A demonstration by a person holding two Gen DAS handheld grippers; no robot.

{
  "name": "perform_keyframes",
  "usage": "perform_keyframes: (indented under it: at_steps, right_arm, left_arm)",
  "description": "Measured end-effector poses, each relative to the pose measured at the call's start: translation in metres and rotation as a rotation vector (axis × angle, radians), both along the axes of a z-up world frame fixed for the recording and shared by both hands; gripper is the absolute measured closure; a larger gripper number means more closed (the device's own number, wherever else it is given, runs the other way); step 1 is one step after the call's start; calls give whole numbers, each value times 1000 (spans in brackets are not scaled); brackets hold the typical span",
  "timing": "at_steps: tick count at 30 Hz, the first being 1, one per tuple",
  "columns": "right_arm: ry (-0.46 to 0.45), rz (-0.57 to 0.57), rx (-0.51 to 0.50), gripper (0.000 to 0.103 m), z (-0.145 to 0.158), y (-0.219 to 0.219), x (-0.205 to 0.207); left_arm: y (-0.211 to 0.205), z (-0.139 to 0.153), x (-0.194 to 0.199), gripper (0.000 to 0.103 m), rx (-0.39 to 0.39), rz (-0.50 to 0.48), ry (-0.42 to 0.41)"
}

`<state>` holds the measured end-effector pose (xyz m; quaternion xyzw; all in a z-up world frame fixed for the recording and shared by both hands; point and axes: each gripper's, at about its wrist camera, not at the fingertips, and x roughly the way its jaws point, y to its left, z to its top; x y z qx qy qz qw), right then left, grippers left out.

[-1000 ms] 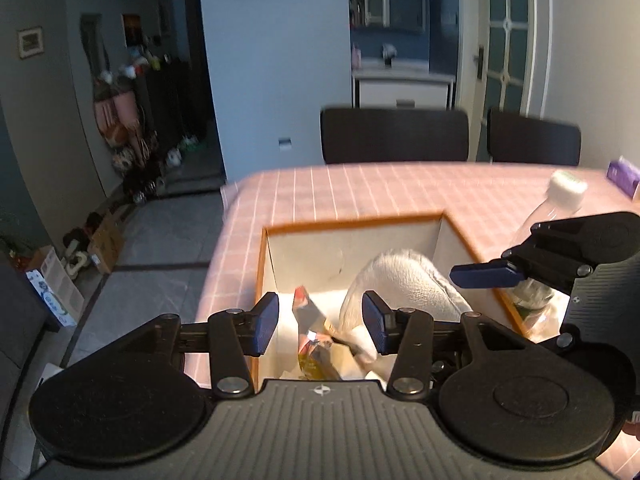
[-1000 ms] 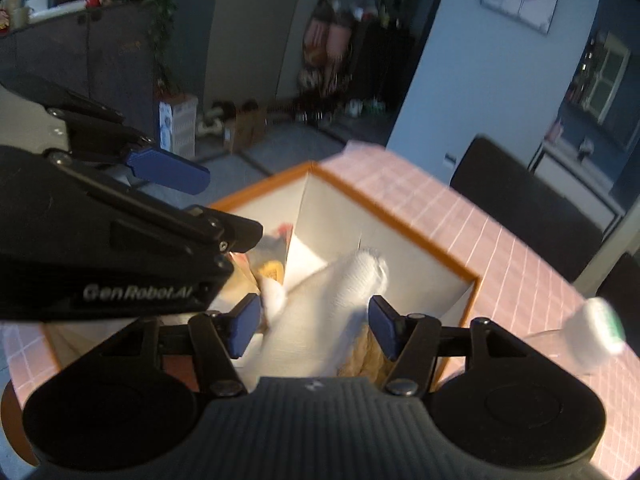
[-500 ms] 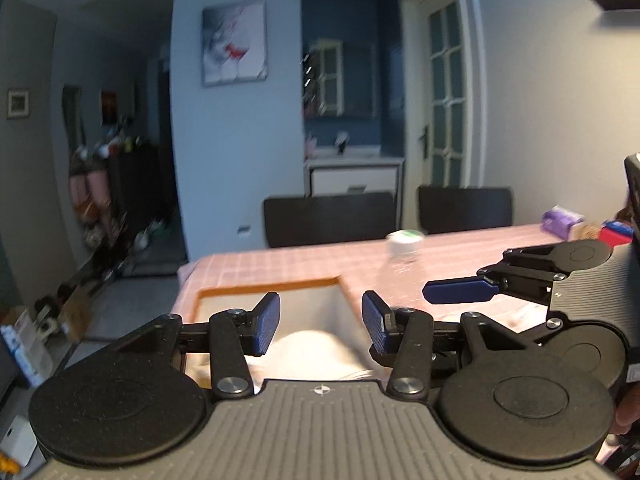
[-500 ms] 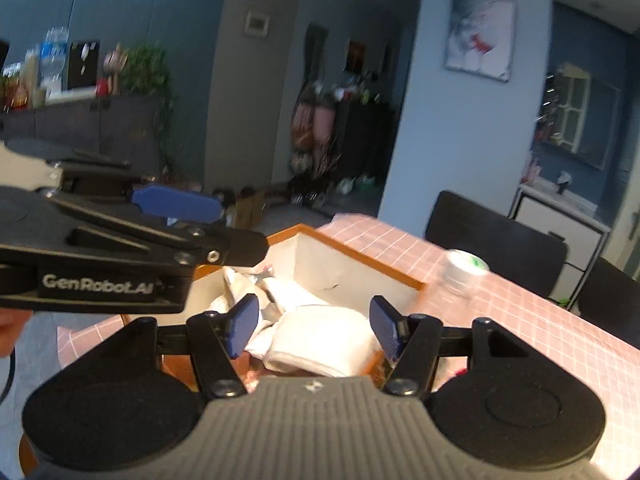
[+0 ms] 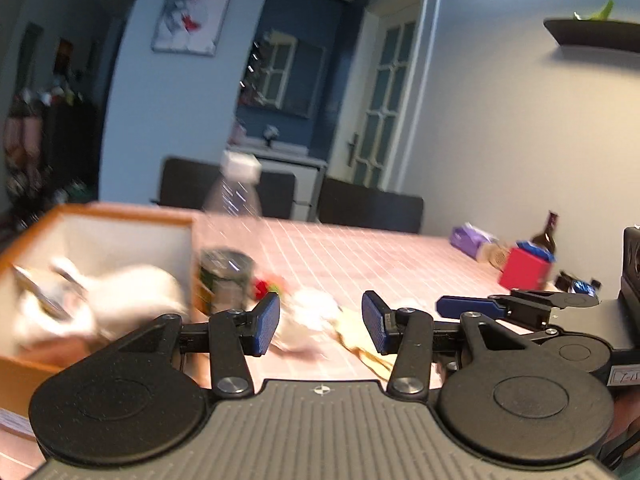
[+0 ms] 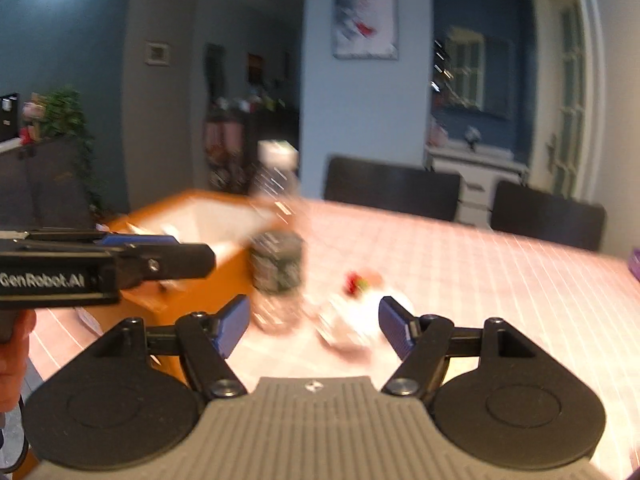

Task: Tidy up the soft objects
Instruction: 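Move both tools back from the box toward the remaining table items, then grasp the yellow cloth with the left gripper while the right grasps the clear mesh bag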

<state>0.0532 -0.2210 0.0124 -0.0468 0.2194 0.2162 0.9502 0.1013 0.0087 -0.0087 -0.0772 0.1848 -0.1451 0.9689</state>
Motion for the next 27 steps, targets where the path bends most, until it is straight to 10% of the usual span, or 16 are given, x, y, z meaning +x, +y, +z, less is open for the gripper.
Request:
perform_keyframes:
  at_steps: [12, 27]
  right_arm:
    - [260, -129, -151, 12, -7, -96, 60]
    - [506, -270, -101, 10, -85, -126, 175]
  left_arm:
    - [-72, -33, 64, 41, 114, -240, 157]
    - [-134, -95, 136, 18, 223, -207, 308]
